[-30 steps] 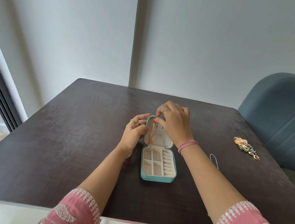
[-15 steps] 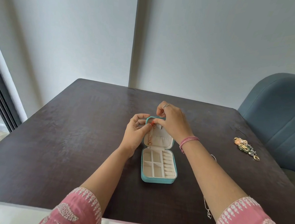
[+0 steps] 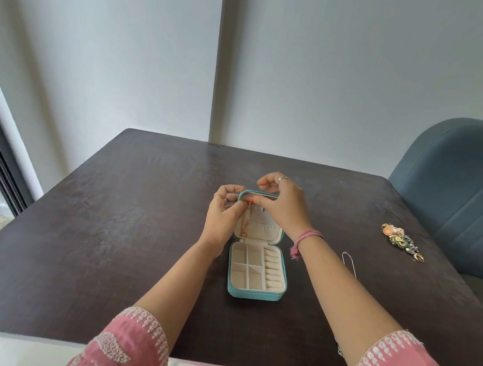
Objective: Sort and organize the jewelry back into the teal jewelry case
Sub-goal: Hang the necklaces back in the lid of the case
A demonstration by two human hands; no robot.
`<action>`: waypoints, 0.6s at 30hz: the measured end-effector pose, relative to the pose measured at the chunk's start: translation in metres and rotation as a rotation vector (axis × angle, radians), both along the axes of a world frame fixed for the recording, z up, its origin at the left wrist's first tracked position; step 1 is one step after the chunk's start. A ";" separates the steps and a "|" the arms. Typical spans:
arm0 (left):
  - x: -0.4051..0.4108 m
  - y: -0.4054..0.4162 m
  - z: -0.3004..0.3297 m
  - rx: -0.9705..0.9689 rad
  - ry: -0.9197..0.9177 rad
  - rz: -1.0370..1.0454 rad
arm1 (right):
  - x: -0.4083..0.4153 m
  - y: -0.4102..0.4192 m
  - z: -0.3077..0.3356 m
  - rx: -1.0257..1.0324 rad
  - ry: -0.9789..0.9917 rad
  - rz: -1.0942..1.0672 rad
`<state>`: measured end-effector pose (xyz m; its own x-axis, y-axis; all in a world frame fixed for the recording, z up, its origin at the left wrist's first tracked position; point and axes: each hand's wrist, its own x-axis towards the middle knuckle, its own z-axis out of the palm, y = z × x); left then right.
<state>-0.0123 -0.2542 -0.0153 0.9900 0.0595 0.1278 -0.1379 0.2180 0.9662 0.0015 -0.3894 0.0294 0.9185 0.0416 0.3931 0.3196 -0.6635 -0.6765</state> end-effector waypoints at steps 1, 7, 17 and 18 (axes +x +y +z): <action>0.000 0.000 0.000 0.006 0.001 0.005 | 0.000 0.000 -0.002 0.042 0.020 -0.017; -0.001 -0.001 0.001 0.022 0.009 0.013 | -0.003 -0.002 -0.003 0.271 0.158 -0.051; -0.007 0.000 0.003 0.020 0.021 0.009 | -0.006 -0.003 -0.006 0.175 0.150 -0.059; -0.008 0.000 0.002 0.017 0.019 0.008 | -0.007 -0.003 -0.008 0.169 0.142 -0.060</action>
<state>-0.0203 -0.2538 -0.0129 0.9918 0.0653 0.1098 -0.1208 0.2002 0.9723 -0.0053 -0.3925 0.0216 0.9640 -0.0703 0.2565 0.1767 -0.5515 -0.8153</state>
